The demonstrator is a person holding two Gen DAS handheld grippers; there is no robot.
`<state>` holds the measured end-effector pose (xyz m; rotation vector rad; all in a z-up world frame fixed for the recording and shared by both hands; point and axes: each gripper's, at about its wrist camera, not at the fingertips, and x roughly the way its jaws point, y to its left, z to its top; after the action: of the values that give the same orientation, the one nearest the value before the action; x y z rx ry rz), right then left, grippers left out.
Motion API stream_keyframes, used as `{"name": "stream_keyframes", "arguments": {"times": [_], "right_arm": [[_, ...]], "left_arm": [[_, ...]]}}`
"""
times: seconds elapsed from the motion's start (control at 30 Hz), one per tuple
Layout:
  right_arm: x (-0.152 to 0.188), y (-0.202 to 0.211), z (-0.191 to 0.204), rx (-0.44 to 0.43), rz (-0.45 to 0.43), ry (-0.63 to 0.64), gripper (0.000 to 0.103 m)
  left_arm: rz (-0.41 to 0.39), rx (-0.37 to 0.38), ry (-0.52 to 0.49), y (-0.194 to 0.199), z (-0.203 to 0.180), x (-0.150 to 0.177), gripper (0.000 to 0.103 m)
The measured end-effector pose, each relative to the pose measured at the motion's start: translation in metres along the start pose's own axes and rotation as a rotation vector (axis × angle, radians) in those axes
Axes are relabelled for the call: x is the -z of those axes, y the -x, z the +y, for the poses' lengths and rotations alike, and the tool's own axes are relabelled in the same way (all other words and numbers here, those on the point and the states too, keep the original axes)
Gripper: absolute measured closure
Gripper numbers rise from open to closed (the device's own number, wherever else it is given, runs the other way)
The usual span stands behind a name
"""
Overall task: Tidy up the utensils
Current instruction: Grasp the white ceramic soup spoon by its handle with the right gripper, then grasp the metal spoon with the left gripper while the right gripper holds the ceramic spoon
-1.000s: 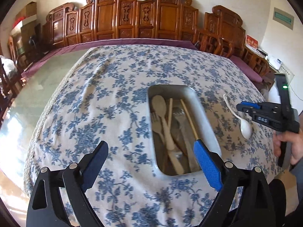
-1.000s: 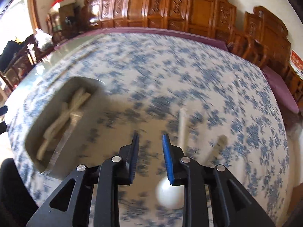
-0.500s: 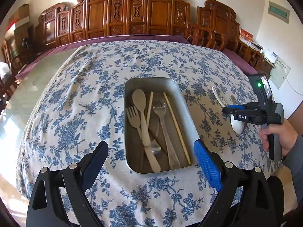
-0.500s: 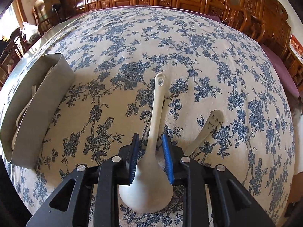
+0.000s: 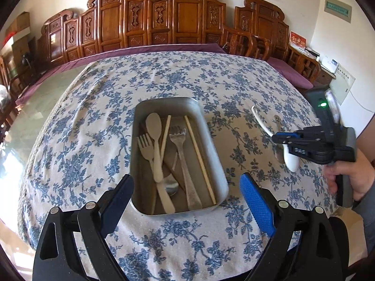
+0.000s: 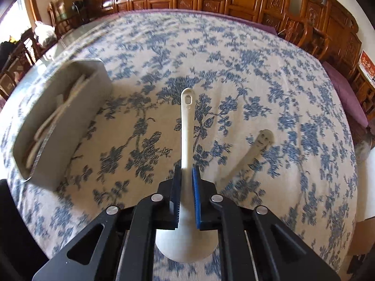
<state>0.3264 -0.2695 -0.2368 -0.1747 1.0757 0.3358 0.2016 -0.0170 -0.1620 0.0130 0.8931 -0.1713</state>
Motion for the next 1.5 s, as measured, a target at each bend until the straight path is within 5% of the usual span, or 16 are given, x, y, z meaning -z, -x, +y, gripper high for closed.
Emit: {"name": "stream_keyframes", "arguments": {"times": [0.33, 1.03, 1.2, 1.37, 1.5], "right_arm": [[0.053, 0.048, -0.053, 0.015, -0.055, -0.069, 0.092], [0.094, 0.029, -0.108, 0.03, -0.017, -0.176, 0.092], [0.098, 0.026, -0.121, 0.004, -0.015, -0.225, 0.092], [0.1, 0.025, -0.125, -0.015, -0.017, -0.246, 0.092], [0.099, 0.024, -0.126, -0.02, -0.02, -0.249, 0.092]], "left_arm": [[0.004, 0.032, -0.07, -0.01, -0.044, -0.01, 0.015], [0.111, 0.106, -0.19, -0.112, -0.145, -0.044, 0.016], [0.15, 0.16, -0.215, -0.136, -0.174, -0.055, 0.037], [0.193, 0.195, -0.237, -0.156, -0.196, -0.062, 0.071], [0.215, 0.195, -0.25, -0.168, -0.206, -0.063, 0.078]]}}
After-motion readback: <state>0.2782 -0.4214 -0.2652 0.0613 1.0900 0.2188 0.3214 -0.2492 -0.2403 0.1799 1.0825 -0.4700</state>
